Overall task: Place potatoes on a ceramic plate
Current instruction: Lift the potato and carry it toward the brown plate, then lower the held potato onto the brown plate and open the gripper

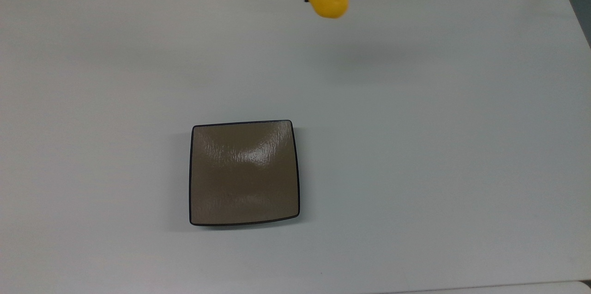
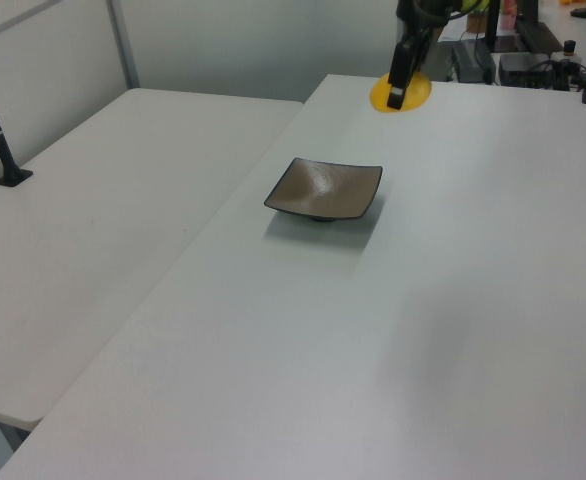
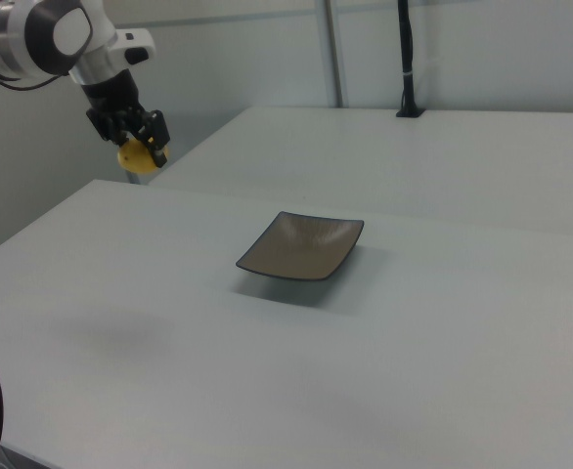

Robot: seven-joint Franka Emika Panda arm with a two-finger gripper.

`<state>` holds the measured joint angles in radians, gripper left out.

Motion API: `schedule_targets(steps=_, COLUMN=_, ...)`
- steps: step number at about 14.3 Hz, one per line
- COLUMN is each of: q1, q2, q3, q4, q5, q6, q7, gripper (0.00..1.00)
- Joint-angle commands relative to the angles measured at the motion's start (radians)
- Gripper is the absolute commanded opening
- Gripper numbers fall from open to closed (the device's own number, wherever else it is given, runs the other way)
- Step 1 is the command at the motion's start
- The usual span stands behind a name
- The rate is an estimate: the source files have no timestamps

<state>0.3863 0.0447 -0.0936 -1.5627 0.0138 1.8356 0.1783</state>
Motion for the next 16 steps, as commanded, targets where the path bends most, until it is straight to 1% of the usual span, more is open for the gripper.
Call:
schedule_targets(steps=1, q1=-0.069, q2=-0.052, q3=-0.006, q4=-0.08, q5=0.023, q6=0.008, q7=-0.146, gripper=0.01)
schedule_targets(steps=3, q1=-0.111, q2=-0.04, q3=-0.006, q4=-0.082, q5=0.035, q6=0.017, q7=-0.235, gripper=0.01)
schedule_targets(steps=4, q1=-0.151, q2=-0.034, q3=-0.003, q4=-0.082, q5=0.047, q6=0.017, q7=-0.288, gripper=0.01)
schedule_targets(steps=6, q1=-0.208, q2=-0.006, q3=-0.003, q4=-0.077, q5=0.095, q6=0.02, q7=-0.391, gripper=0.01)
schedule_targets(steps=7, q1=-0.233, q2=0.003, q3=-0.002, q4=-0.077, q5=0.101, q6=0.04, q7=-0.429, gripper=0.01)
schedule_targets(steps=9, q1=-0.27, q2=0.035, q3=-0.002, q4=-0.077, q5=0.101, q6=0.127, q7=-0.457, gripper=0.02)
schedule_targets(steps=12, q1=-0.308, q2=0.124, q3=0.0, q4=-0.071, q5=0.104, q6=0.278, q7=-0.479, gripper=0.02)
schedule_targets(steps=16, q1=-0.31, q2=0.262, q3=0.009, q4=-0.068, q5=0.106, q6=0.499, q7=-0.471, gripper=0.02)
